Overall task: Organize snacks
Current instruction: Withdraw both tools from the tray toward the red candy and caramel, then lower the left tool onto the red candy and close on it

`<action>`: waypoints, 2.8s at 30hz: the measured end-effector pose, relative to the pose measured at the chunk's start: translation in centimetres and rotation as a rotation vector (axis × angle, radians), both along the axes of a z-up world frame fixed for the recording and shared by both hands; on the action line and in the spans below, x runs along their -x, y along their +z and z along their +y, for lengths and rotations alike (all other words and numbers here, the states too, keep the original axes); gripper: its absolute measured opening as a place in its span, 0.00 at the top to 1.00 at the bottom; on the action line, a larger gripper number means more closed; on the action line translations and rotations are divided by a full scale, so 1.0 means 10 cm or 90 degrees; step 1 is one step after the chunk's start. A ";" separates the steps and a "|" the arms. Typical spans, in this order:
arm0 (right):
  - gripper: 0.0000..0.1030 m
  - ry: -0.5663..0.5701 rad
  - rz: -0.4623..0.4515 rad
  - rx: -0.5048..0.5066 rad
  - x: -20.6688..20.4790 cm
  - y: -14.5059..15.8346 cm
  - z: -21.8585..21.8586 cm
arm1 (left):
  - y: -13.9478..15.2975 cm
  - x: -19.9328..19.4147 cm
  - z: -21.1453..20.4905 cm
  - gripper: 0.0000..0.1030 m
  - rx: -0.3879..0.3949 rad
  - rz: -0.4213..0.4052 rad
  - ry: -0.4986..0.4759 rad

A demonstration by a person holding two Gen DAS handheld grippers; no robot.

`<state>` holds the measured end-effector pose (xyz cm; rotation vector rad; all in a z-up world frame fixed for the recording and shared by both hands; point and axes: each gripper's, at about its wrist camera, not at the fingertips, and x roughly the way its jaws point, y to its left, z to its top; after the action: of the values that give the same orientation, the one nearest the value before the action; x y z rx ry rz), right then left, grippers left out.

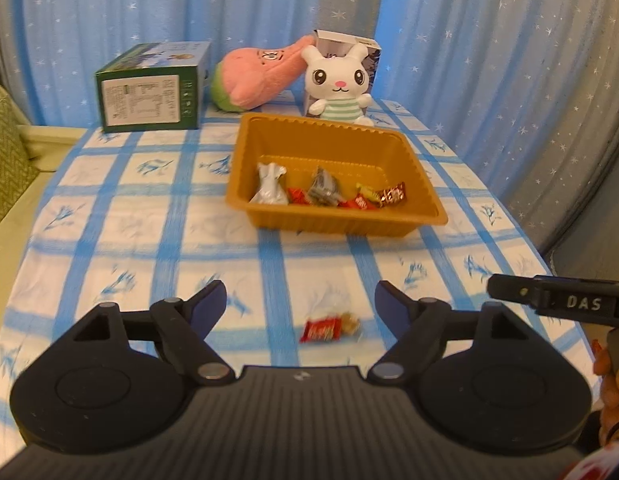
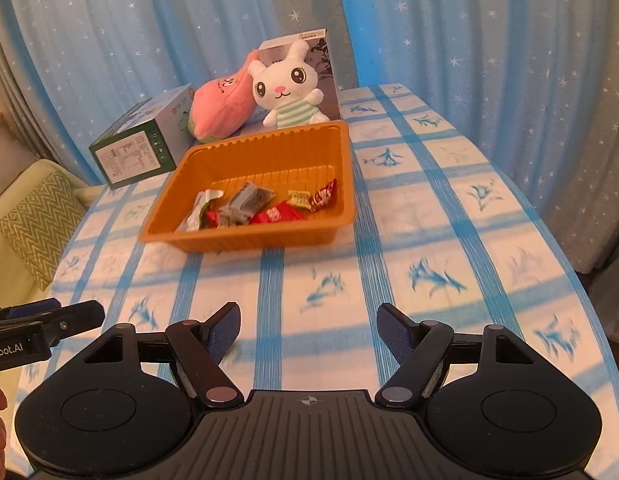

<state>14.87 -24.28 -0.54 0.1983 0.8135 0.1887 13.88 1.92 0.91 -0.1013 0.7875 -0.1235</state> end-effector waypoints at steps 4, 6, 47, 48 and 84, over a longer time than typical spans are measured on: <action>0.27 -0.005 -0.002 -0.002 0.26 0.03 -0.01 | -0.01 0.26 0.07 0.20 -0.001 0.008 0.009; 0.27 -0.005 -0.002 -0.007 0.38 0.03 -0.01 | -0.01 0.37 0.09 0.19 -0.003 0.011 0.010; 0.27 0.014 0.016 0.023 0.79 -0.11 0.00 | -0.27 0.75 0.07 0.17 -0.028 0.068 -0.044; 0.27 0.015 0.018 0.024 0.77 -0.13 0.01 | -0.30 0.73 0.07 0.17 -0.031 0.071 -0.047; 0.27 0.032 0.074 0.042 0.02 -0.79 0.10 | -1.08 -0.55 -0.52 0.56 -0.280 0.019 -0.429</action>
<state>14.63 -23.33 -8.44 0.1271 0.9395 0.1983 19.42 -3.28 -9.89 0.5858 0.8369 -0.5825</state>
